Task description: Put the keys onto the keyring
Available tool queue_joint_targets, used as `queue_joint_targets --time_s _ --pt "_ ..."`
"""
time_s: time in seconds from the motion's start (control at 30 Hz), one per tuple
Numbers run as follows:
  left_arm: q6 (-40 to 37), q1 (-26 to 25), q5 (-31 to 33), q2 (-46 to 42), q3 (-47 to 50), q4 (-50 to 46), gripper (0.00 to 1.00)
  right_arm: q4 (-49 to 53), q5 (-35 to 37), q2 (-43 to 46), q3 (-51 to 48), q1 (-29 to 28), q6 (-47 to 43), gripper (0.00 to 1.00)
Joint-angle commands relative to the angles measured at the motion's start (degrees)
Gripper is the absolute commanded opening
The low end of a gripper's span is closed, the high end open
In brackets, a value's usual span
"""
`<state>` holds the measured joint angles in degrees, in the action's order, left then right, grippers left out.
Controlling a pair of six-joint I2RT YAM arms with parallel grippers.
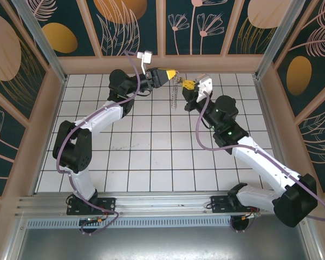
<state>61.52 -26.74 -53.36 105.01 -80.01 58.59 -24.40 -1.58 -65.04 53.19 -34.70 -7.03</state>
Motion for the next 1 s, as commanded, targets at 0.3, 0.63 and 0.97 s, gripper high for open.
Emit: queue_joint_targets --time_s 0.3,0.63,0.97 --pt "-2.2 0.1 0.6 -0.7 -0.3 0.7 0.00 3.2 -3.0 -3.2 8.0 1.9 -1.2 0.00" --pt "-2.8 0.1 0.6 -0.7 -0.4 0.2 0.00 5.9 -4.4 -4.8 11.7 3.0 -1.8 0.00" --pt "-2.8 0.1 0.7 -0.7 -0.8 0.0 0.00 4.5 -5.5 -3.3 7.6 3.0 0.3 0.00"
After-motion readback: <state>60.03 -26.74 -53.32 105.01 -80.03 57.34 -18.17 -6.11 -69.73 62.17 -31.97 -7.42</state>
